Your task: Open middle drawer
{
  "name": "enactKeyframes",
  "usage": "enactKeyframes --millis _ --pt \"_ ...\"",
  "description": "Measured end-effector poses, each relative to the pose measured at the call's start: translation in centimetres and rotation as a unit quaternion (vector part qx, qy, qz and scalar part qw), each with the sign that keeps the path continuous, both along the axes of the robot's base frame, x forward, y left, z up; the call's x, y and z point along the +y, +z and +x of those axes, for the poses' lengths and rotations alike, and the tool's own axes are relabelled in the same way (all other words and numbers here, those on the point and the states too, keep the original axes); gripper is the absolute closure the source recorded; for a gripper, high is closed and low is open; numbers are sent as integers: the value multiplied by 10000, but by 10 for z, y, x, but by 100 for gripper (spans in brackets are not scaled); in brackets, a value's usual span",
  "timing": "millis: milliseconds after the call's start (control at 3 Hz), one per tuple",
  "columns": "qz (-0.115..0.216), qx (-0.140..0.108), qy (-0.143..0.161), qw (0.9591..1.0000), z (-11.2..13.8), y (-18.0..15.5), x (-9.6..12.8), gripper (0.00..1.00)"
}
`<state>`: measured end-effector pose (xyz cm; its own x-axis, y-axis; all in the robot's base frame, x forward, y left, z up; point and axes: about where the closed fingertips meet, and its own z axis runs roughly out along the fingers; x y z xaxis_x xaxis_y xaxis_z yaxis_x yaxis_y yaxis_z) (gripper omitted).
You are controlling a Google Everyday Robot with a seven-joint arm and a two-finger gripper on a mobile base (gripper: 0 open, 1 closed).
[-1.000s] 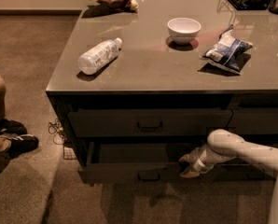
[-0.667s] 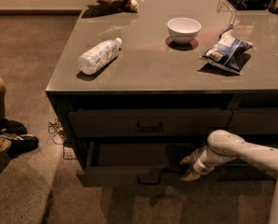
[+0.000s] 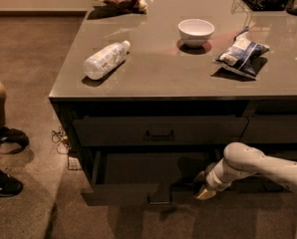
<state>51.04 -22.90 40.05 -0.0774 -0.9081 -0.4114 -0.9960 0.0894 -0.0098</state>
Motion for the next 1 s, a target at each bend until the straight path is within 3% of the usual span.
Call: enactKeyframes --millis 333,667,1000 --pt "0 0 0 10000 -1 0 0 100" --pt "24 72 -148 9999 -25 -3 -1 100" --pt "24 72 -148 9999 -25 -3 -1 100"
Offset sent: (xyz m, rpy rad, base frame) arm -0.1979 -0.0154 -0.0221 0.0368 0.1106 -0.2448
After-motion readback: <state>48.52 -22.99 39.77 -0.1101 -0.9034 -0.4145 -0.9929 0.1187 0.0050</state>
